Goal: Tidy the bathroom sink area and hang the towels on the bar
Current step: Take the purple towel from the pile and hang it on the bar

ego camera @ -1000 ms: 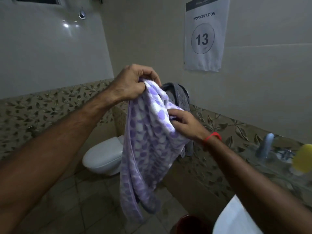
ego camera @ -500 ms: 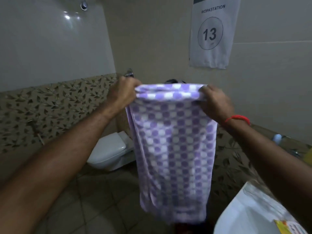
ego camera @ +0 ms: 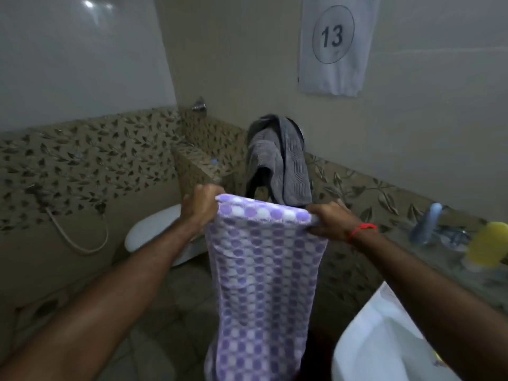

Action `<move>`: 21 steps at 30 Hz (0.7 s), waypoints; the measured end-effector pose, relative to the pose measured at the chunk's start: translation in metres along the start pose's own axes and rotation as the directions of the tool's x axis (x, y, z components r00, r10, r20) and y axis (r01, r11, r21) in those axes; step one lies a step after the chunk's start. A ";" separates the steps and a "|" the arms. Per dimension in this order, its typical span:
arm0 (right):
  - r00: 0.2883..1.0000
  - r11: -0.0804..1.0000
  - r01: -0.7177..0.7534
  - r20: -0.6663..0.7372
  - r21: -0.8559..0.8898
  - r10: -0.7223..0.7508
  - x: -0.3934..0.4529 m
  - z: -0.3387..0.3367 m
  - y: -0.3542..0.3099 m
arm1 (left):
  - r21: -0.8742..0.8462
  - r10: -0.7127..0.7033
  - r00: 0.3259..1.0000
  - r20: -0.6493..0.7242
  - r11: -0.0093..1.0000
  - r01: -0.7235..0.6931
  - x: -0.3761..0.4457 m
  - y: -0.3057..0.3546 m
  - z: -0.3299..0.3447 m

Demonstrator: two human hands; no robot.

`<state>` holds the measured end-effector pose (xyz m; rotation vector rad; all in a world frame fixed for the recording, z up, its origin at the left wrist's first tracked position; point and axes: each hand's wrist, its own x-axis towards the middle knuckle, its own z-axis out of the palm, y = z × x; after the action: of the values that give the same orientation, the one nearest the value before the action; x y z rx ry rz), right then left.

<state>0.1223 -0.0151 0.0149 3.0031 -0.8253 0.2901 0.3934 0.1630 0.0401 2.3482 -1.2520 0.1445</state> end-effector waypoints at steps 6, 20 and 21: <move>1.000 0.993 -0.017 0.015 -0.116 0.019 -0.006 -0.026 -0.005 | -0.120 0.040 0.990 -0.135 0.991 -0.056 -0.002 0.000 -0.006; 0.992 0.999 -0.008 0.126 -0.046 0.014 -0.033 -0.069 -0.035 | -0.007 0.194 0.939 -0.285 0.979 -0.204 -0.011 0.008 -0.043; 0.997 0.994 -0.003 0.071 -0.105 0.010 -0.035 -0.071 -0.035 | -0.004 0.192 0.936 -0.296 0.979 -0.202 -0.012 0.007 -0.043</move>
<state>0.0985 0.0370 0.0791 2.9286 -0.8283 0.1352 0.3864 0.1881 0.0772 2.0728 -1.3228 0.5156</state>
